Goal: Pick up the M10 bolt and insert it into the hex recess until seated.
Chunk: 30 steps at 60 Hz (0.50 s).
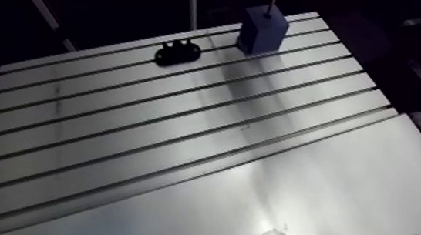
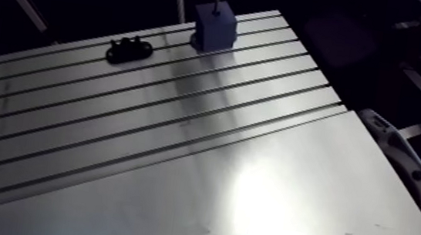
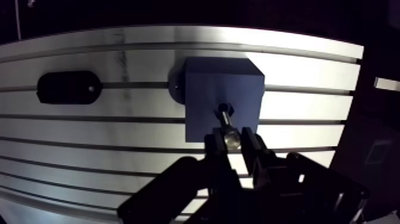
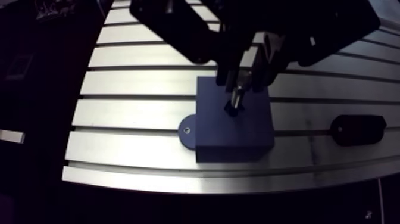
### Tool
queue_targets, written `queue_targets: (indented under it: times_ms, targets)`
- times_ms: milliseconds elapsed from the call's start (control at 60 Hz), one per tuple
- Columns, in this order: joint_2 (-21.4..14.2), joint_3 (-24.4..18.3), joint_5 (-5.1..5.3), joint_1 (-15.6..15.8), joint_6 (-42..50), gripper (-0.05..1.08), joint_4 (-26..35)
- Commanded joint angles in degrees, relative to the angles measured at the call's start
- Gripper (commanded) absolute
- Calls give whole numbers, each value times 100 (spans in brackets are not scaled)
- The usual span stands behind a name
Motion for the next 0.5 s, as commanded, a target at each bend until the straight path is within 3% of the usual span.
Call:
queue_targets:
  times_ms: [17,500]
  targets:
    - [18,0,-1,-6,13,96,1]
    - [37,0,-2,3,23,96,-8]
